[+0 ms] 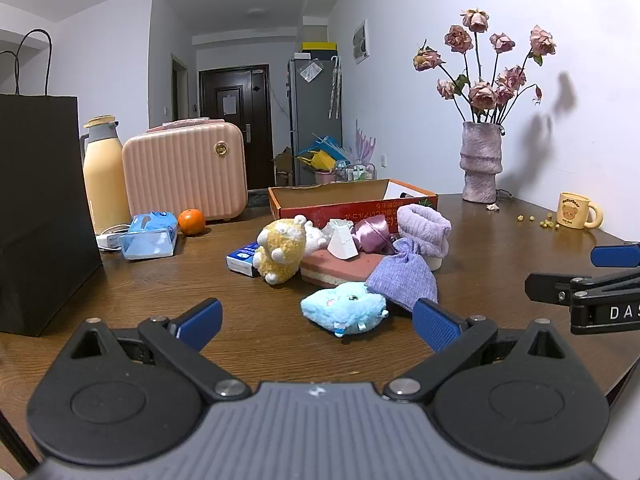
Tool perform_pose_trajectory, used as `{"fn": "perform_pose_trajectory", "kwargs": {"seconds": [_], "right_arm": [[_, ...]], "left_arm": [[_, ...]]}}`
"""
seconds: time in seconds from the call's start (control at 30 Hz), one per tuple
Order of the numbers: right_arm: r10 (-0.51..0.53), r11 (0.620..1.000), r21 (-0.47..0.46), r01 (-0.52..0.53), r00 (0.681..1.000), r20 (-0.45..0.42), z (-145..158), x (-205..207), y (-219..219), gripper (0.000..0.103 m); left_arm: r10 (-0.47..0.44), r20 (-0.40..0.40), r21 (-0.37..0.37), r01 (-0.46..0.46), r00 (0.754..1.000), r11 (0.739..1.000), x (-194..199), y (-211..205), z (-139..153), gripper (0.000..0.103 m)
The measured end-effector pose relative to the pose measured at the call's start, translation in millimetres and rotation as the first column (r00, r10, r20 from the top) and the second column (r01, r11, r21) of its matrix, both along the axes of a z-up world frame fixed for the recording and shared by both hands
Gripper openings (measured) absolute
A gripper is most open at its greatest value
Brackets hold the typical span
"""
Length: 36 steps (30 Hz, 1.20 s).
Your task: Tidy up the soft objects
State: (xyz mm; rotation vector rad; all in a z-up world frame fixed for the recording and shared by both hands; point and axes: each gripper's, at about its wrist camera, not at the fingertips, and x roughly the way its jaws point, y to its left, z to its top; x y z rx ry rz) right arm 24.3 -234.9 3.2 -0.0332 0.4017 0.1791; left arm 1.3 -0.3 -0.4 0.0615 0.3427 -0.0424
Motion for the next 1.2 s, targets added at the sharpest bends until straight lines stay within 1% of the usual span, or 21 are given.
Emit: {"fn": "perform_pose_trajectory", "kwargs": {"seconds": [1.2], "right_arm": [[0.001, 1.0, -0.005, -0.001, 1.0, -0.001, -1.5, 4.5, 4.6, 0.103]], "left_arm": [[0.001, 0.003, -0.002, -0.001, 1.0, 1.0, 2.5, 1.5, -0.2, 0.103]]}}
